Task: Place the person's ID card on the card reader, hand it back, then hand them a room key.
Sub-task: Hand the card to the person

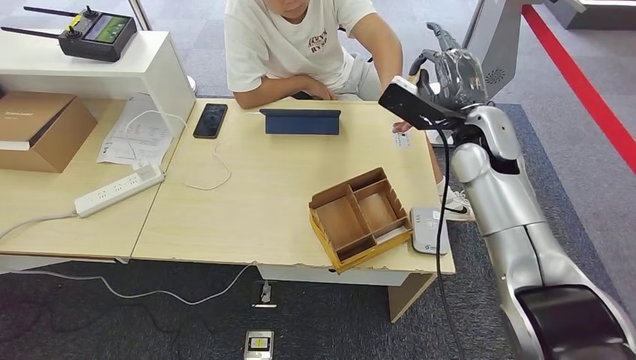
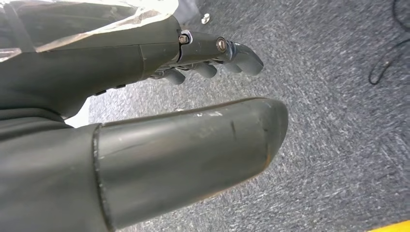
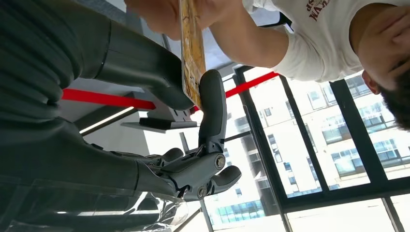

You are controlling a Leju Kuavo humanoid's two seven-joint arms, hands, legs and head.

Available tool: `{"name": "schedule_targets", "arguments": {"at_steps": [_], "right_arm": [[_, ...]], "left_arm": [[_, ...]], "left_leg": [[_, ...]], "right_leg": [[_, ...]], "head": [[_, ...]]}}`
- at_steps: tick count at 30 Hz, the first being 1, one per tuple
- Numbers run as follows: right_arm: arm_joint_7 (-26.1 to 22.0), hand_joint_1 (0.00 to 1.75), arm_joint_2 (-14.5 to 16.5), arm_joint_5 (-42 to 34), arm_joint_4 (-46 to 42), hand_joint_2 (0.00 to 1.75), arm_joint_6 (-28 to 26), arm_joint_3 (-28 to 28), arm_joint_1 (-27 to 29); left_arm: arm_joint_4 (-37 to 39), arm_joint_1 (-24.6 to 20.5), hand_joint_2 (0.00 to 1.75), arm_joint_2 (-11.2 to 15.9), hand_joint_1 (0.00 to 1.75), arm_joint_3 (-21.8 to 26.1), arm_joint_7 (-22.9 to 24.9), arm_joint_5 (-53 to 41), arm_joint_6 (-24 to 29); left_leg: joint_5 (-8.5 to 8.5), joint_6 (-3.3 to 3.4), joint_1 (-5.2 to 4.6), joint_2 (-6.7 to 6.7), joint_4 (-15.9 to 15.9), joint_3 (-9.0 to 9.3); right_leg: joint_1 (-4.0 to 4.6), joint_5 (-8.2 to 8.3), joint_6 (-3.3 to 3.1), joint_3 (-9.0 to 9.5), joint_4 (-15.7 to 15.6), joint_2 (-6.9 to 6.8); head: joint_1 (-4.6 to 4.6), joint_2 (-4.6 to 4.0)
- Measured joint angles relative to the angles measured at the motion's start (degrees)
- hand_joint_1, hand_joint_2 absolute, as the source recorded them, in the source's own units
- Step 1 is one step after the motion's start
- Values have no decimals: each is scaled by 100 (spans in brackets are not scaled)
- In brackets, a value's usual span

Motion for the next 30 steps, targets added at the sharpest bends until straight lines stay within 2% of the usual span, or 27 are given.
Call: {"name": "schedule_targets", "arguments": {"at_steps": [7,11,12,16,23,27,30], "right_arm": [[0,175,295,44,979,175,-27,126,-518],[0,174,380,11,1368,175,-30,174,-580],[0,169,392,6,1446,175,-30,188,-583],[-9,0,421,-61,1766,175,-33,242,-591],[-153,0,424,-242,1978,175,-172,264,-621],[-413,0,423,-376,2020,0,-492,268,-657],[-713,0,396,-484,1997,0,-1021,269,-686]], "left_arm": [[-1,-65,0,0,0,-70,34,-33,-35],[-1,-77,0,1,0,-131,37,-58,-44],[-1,-79,0,1,0,-139,38,-66,-44],[-1,-85,0,6,0,-182,39,-97,-44],[-1,-102,0,7,0,-238,41,-88,-43],[1,-82,0,7,0,-268,32,-31,-15],[1,-39,0,7,0,-271,4,24,35]], "left_leg": [[-2,0,1,0,0,0],[-2,0,0,0,1,0],[-1,0,0,0,1,-1],[-1,0,0,-1,2,-6],[-3,-1,1,0,2,-7],[-3,-1,1,1,2,-6],[-3,-1,0,2,3,-3]], "right_leg": [[1,-1,-1,-2,-1,0],[1,-2,-1,-3,-1,0],[1,-1,-1,-4,-1,0],[1,0,0,-11,-1,0],[1,-2,-2,-14,-1,1],[1,-2,-2,-13,-1,1],[1,-2,-2,-13,-1,1]], "head": [[-1,0],[-1,0],[-1,0],[0,0],[-1,0],[0,0],[0,0]]}}
